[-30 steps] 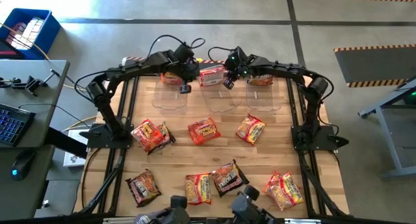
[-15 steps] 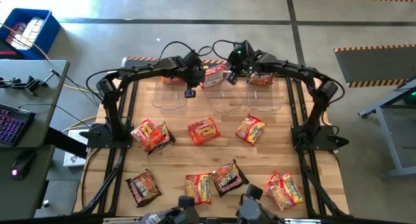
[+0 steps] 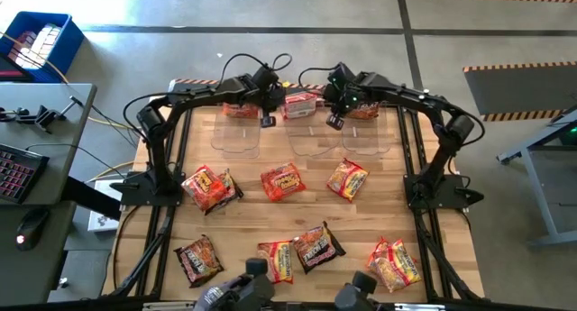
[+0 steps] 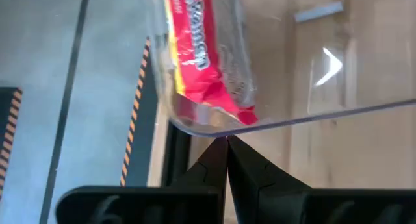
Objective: Sort Maruchan noodles
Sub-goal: Adjust the middle transparent bin on the table, then put the black noodle pack into the right transparent bin
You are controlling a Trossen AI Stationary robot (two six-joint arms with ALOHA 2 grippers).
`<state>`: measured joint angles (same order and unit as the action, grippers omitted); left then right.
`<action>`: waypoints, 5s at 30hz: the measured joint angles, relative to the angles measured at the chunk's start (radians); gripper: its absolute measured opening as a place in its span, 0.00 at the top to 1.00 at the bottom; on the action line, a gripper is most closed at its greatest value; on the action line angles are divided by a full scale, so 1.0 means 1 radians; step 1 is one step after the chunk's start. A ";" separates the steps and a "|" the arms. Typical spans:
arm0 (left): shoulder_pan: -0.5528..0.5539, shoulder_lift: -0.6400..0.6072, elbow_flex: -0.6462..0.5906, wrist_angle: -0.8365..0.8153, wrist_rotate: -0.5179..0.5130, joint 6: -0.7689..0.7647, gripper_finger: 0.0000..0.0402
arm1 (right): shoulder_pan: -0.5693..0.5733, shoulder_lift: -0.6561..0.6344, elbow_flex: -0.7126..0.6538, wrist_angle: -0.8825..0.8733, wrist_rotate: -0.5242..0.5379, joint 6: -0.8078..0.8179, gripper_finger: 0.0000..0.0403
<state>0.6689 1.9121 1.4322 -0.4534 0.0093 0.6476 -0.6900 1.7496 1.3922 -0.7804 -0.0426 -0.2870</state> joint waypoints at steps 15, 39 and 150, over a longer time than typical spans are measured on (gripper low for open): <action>0.038 -0.105 0.000 -0.109 0.140 0.017 0.99 | 0.057 0.095 0.000 -0.062 -0.043 0.043 1.00; -0.014 0.022 -0.001 -0.014 0.048 -0.042 0.99 | 0.108 0.095 0.000 -0.031 -0.141 0.047 1.00; -0.718 0.038 -0.359 0.747 0.206 -1.009 0.63 | 1.058 -0.382 -0.720 0.640 0.241 0.535 1.00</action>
<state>-0.0492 1.9504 1.0733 0.2932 0.2149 -0.3610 0.3678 1.3675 0.6720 -0.1402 0.1988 0.2484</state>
